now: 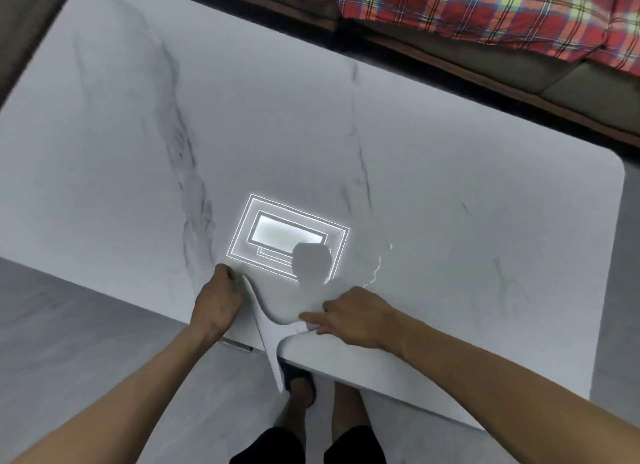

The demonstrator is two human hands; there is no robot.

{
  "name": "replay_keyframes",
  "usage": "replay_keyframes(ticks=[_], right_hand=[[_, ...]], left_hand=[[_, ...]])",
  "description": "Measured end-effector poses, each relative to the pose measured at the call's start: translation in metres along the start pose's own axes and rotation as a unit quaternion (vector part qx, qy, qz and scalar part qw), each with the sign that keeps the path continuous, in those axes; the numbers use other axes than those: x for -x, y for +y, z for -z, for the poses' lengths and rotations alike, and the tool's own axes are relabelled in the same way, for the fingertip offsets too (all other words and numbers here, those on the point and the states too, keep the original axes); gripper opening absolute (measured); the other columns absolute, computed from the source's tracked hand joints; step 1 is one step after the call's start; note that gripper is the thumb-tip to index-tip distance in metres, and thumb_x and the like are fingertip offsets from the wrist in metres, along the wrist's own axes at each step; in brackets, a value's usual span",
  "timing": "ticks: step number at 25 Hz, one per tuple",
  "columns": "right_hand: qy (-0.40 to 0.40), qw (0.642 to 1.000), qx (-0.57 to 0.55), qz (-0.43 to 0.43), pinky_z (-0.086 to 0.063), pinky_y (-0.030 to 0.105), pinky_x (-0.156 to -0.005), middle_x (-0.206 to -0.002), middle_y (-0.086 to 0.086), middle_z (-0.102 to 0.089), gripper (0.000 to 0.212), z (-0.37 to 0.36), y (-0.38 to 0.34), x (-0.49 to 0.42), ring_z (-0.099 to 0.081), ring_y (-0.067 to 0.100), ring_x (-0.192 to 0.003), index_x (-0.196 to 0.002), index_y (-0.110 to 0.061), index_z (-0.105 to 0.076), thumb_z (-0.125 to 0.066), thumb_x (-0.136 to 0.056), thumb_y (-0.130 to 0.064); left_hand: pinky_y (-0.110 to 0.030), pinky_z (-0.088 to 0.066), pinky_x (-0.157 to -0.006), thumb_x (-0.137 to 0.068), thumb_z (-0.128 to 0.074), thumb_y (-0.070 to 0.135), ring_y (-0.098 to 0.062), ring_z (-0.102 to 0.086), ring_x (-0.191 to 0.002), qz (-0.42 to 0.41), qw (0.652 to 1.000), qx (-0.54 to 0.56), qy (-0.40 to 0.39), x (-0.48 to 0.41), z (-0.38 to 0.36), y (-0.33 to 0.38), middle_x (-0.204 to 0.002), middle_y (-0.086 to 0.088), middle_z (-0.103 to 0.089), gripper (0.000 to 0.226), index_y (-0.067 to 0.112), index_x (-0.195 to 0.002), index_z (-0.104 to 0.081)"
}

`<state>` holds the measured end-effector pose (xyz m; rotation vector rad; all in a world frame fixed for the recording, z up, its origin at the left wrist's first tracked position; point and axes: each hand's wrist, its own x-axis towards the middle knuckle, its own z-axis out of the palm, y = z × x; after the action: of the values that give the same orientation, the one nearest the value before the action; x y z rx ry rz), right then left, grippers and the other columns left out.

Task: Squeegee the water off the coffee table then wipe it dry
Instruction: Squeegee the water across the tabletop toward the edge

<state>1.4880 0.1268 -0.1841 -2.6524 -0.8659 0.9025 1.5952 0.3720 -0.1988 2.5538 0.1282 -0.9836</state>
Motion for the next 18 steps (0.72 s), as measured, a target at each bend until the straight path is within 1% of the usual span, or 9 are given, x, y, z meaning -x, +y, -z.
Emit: replay_keyframes(ticks=[3,5,7,8,11,12,14,16,18], right_hand=[[0.045,0.998,0.005,-0.046,-0.038,0.034,-0.065,-0.1,0.006,-0.065,0.04,0.004,0.02,-0.006,-0.064,0.033,-0.082,-0.142,-0.039,-0.039,-0.033,-0.103,-0.041],[0.097,0.988,-0.011,-0.121,-0.041,0.034,-0.064,-0.095,0.003,-0.067,0.038,0.007,0.04,0.013,-0.065,0.032,-0.079,-0.138,-0.042,-0.043,-0.03,-0.102,-0.047],[0.122,0.97,-0.037,-0.208,-0.043,0.033,-0.061,-0.09,-0.002,-0.067,0.039,0.008,0.058,0.039,-0.066,0.028,-0.079,-0.135,-0.046,-0.042,-0.025,-0.1,-0.051],[0.127,0.96,-0.05,-0.244,-0.041,0.032,-0.06,-0.089,-0.004,-0.066,0.041,0.006,0.065,0.054,-0.066,0.026,-0.08,-0.135,-0.048,-0.04,-0.022,-0.099,-0.053],[0.13,0.939,-0.072,-0.311,-0.035,0.03,-0.059,-0.08,-0.009,-0.06,0.04,-0.011,0.074,0.1,-0.063,0.023,-0.078,-0.136,-0.051,-0.038,-0.022,-0.099,-0.052],[0.132,0.931,-0.079,-0.33,-0.035,0.03,-0.058,-0.077,-0.01,-0.057,0.039,-0.019,0.075,0.117,-0.062,0.022,-0.075,-0.136,-0.05,-0.039,-0.023,-0.1,-0.05],[0.138,0.913,-0.087,-0.373,-0.034,0.029,-0.055,-0.077,-0.012,-0.059,0.039,-0.038,0.077,0.153,-0.06,0.02,-0.071,-0.136,-0.049,-0.04,-0.024,-0.1,-0.049],[0.148,0.894,-0.097,-0.411,-0.038,0.028,-0.052,-0.077,-0.014,-0.063,0.039,-0.058,0.077,0.196,-0.058,0.017,-0.066,-0.134,-0.051,-0.04,-0.022,-0.099,-0.052],[0.152,0.879,-0.112,-0.438,-0.044,0.029,-0.053,-0.075,-0.015,-0.064,0.039,-0.075,0.076,0.236,-0.059,0.017,-0.063,-0.133,-0.054,-0.037,-0.019,-0.098,-0.054]], left_hand=[[-0.033,-0.038,-0.056,-0.084,-0.048,0.009,-0.019,-0.053,-0.069,-0.01,1.0,0.006,-0.003,0.0,-0.009,-0.008,-0.08,0.001,-0.054,0.022,0.021,-0.099,-0.038],[-0.033,-0.038,-0.054,-0.082,-0.047,0.006,-0.021,-0.053,-0.068,-0.034,0.999,0.005,-0.005,0.001,-0.018,-0.001,-0.081,-0.002,-0.054,0.023,0.02,-0.098,-0.038],[-0.031,-0.037,-0.054,-0.082,-0.048,0.003,-0.021,-0.053,-0.07,-0.063,0.998,0.003,-0.015,0.005,-0.029,0.012,-0.085,-0.004,-0.055,0.023,0.018,-0.097,-0.039],[-0.03,-0.037,-0.056,-0.083,-0.048,0.003,-0.021,-0.052,-0.072,-0.077,0.997,-0.005,-0.021,0.008,-0.035,0.02,-0.091,-0.005,-0.054,0.022,0.017,-0.096,-0.04],[-0.031,-0.041,-0.071,-0.083,-0.049,-0.001,-0.027,-0.051,-0.089,-0.132,0.987,-0.08,-0.035,0.017,-0.053,0.045,-0.108,-0.012,-0.048,0.016,0.008,-0.096,-0.045],[-0.033,-0.042,-0.075,-0.081,-0.049,-0.002,-0.029,-0.05,-0.094,-0.145,0.982,-0.113,-0.042,0.02,-0.059,0.052,-0.112,-0.015,-0.046,0.018,0.005,-0.098,-0.047],[-0.034,-0.043,-0.084,-0.08,-0.048,-0.002,-0.032,-0.047,-0.103,-0.159,0.973,-0.162,-0.053,0.025,-0.069,0.063,-0.119,-0.018,-0.044,0.025,0.0,-0.105,-0.049],[-0.035,-0.04,-0.093,-0.083,-0.046,-0.001,-0.035,-0.043,-0.114,-0.165,0.964,-0.197,-0.071,0.032,-0.08,0.074,-0.126,-0.02,-0.043,0.032,-0.002,-0.114,-0.048],[-0.038,-0.037,-0.103,-0.086,-0.043,-0.001,-0.039,-0.033,-0.131,-0.156,0.961,-0.205,-0.106,0.039,-0.09,0.083,-0.138,-0.024,-0.036,0.036,-0.004,-0.123,-0.044]])
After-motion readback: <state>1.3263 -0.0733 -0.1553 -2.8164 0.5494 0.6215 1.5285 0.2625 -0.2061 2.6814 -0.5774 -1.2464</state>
